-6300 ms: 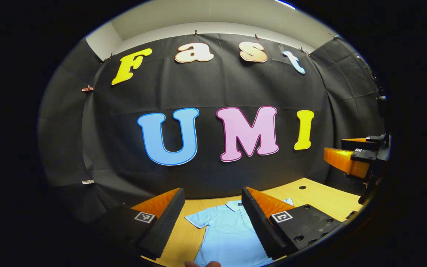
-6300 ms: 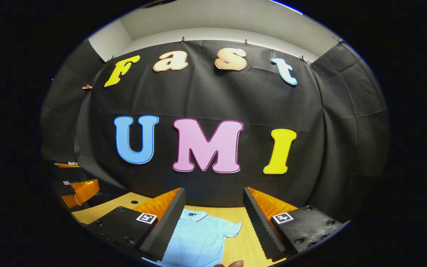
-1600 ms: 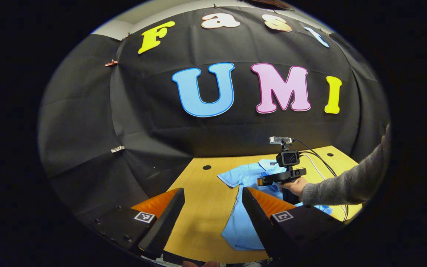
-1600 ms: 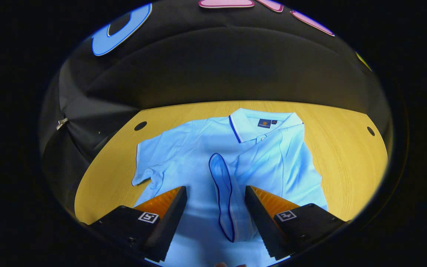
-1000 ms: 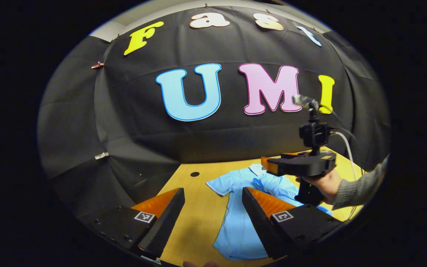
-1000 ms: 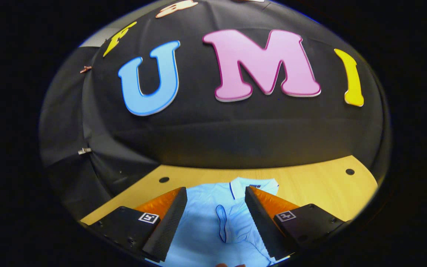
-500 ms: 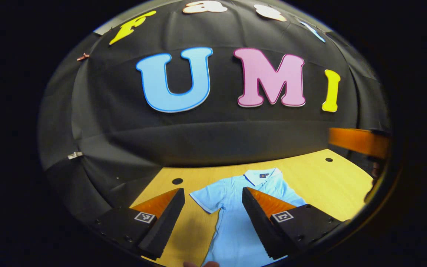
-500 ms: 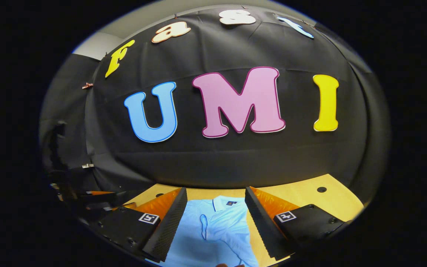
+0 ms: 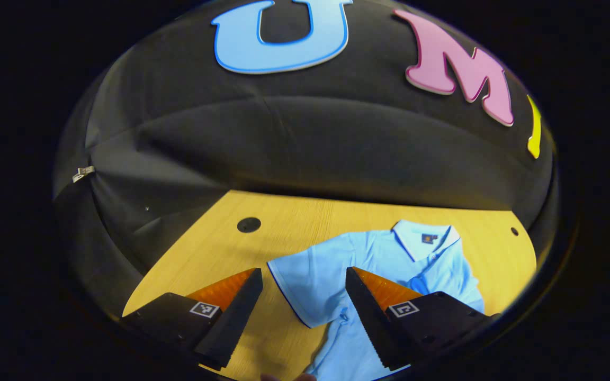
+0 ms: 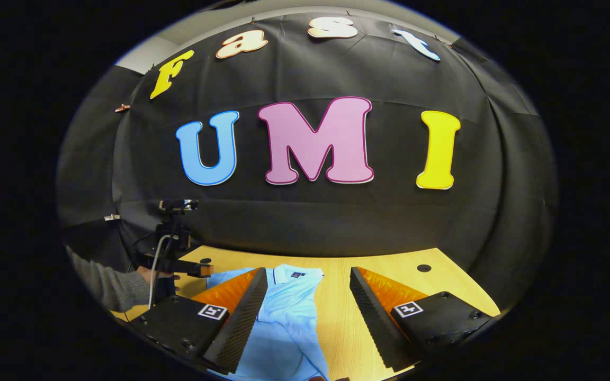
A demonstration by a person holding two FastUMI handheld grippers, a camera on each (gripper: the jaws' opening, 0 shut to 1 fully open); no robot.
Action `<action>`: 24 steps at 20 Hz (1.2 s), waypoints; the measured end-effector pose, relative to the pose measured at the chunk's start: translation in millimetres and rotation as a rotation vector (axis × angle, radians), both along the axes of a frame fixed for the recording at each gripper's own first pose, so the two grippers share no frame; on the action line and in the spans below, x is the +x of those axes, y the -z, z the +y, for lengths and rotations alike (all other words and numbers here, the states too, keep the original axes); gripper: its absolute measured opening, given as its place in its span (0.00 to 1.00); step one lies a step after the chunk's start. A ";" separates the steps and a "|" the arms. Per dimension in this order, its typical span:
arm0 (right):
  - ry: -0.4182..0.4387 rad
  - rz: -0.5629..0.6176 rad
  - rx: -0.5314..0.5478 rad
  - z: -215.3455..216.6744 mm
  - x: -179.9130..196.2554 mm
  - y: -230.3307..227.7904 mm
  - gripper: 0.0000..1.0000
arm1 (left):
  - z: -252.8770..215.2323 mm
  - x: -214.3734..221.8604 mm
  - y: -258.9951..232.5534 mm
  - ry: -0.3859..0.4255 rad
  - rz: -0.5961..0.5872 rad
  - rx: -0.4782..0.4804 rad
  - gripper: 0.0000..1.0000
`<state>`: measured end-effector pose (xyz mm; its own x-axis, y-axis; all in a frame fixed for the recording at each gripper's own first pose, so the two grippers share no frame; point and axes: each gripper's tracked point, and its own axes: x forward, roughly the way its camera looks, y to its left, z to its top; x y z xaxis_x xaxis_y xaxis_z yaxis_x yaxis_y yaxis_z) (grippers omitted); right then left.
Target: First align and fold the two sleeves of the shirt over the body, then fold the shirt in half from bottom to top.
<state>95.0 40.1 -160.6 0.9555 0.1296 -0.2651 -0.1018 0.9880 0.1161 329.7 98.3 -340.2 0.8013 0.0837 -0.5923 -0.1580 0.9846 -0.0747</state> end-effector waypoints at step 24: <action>0.038 0.087 -0.001 -38.5 -21.4 19.4 0.97 | 3.0 24.3 73.0 -0.023 0.211 -0.066 0.07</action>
<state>73.6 1.6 -180.0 0.9330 0.0940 -0.3474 -0.0542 0.9910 0.1224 354.0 101.2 -413.2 0.6571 0.0556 -0.7517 -0.1990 0.9747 -0.1018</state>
